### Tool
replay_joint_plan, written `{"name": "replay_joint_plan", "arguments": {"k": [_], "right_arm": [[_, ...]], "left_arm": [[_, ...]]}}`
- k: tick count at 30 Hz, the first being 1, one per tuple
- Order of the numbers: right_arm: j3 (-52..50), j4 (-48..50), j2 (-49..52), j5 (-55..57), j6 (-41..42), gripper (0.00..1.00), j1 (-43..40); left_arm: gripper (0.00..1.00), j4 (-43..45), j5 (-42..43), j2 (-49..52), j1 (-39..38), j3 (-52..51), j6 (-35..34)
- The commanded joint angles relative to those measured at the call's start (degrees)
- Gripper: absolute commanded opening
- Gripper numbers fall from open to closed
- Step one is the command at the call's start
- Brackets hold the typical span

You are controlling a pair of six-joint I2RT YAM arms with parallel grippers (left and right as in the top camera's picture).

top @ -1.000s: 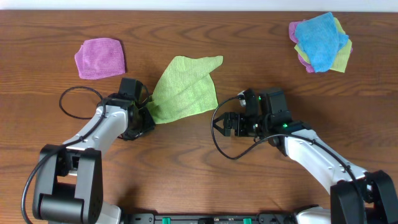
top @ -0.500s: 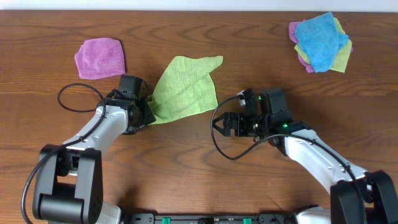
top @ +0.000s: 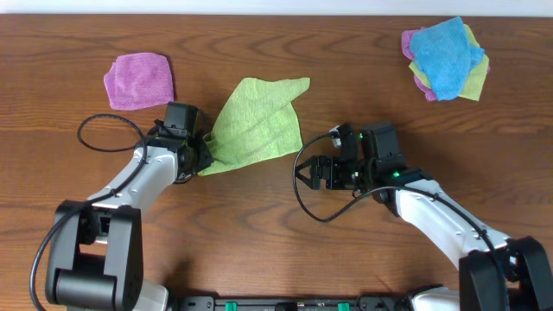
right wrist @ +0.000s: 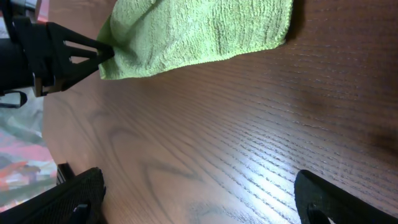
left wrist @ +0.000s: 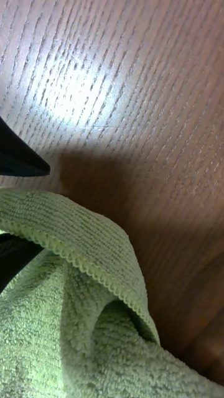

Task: Fold the cloth
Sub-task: 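Grasp the right corner of the green cloth with the right gripper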

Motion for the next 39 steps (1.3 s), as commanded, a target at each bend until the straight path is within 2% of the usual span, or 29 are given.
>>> {"name": "replay_joint_plan", "arguments": {"k": [1,3,9,13,20,39], "right_arm": [[-0.2,0.2,0.0,-1.1,0.4,0.98,0.3],[-0.2,0.2,0.0,-1.1,0.4,0.98,0.3],[-0.2,0.1,0.0,-0.4,0.4,0.98,0.3],[-0.2,1.2,1.4,2.6,0.4,0.99,0.3],[-0.2,12.1,10.4,4.6,1.7,0.99,0.3],[-0.1,33.5,28.9,6.0,7.7,0.98,0.9]], "left_arm": [[0.31,0.0,0.6,1.9,-0.2,0.6,0.1],[0.30,0.0,1.5,2.9,-0.2,0.6,0.2],[0.06,0.0,1.5,3.2,-0.1,0.6,0.2],[0.06,0.0,2.5,3.2,-0.1,0.6,0.2],[0.06,-1.1,4.9,3.2,-0.1,0.6,1.8],[0.06,-2.8,6.3,3.2,-0.1,0.6,3.2]]}}
